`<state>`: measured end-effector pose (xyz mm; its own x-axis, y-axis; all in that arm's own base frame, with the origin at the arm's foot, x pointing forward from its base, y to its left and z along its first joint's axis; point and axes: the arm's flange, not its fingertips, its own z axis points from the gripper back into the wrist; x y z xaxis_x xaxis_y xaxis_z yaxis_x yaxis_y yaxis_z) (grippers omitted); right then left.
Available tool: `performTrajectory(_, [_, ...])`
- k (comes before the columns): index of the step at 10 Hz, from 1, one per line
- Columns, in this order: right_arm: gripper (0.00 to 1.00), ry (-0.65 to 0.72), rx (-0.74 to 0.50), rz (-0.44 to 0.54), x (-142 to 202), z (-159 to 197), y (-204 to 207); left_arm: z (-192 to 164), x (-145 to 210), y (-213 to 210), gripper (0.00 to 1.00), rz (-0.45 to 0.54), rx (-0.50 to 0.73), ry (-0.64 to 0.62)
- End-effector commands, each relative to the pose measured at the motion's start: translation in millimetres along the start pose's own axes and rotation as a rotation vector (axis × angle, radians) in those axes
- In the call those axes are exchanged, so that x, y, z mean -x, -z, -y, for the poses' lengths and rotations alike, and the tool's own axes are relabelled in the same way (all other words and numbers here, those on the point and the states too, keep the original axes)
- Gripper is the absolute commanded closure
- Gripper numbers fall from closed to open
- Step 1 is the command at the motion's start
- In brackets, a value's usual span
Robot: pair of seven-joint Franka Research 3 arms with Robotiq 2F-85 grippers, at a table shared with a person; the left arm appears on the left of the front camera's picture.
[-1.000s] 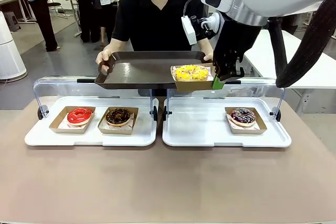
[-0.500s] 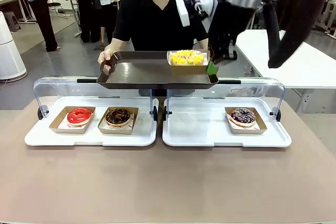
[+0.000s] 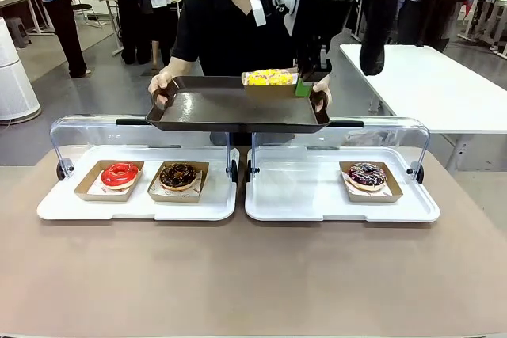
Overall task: Provide the desired donut to the person.
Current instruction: Place the picked Paper togo box onto the Handle tray extended by the person.
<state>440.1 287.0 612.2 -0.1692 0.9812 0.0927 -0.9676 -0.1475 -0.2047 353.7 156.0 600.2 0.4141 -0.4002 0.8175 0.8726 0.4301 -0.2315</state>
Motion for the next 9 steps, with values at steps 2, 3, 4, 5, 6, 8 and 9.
performTrajectory(2, [0.98,0.007,-0.025,-0.054,14,40,26,1,1,-2,0.0,-0.006,0.004,0.008])
performTrajectory(3, [0.98,0.021,-0.034,-0.063,21,48,39,1,1,-2,0.0,-0.006,0.004,0.008])
performTrajectory(4, [0.98,0.035,-0.026,-0.059,27,56,46,1,1,-2,0.0,-0.006,0.004,0.008])
performTrajectory(5, [0.98,0.04,-0.027,-0.06,30,62,54,1,1,-2,0.0,-0.006,0.004,0.008])
performTrajectory(6, [0.98,0.046,-0.029,-0.048,32,68,61,1,1,-2,0.0,-0.006,0.004,0.008])
performTrajectory(8, [0.98,0.052,-0.035,-0.043,34,74,72,1,1,-2,0.0,-0.006,0.004,0.008])
performTrajectory(9, [0.98,0.061,-0.031,-0.037,35,77,76,1,1,-2,0.0,-0.006,0.004,0.008])
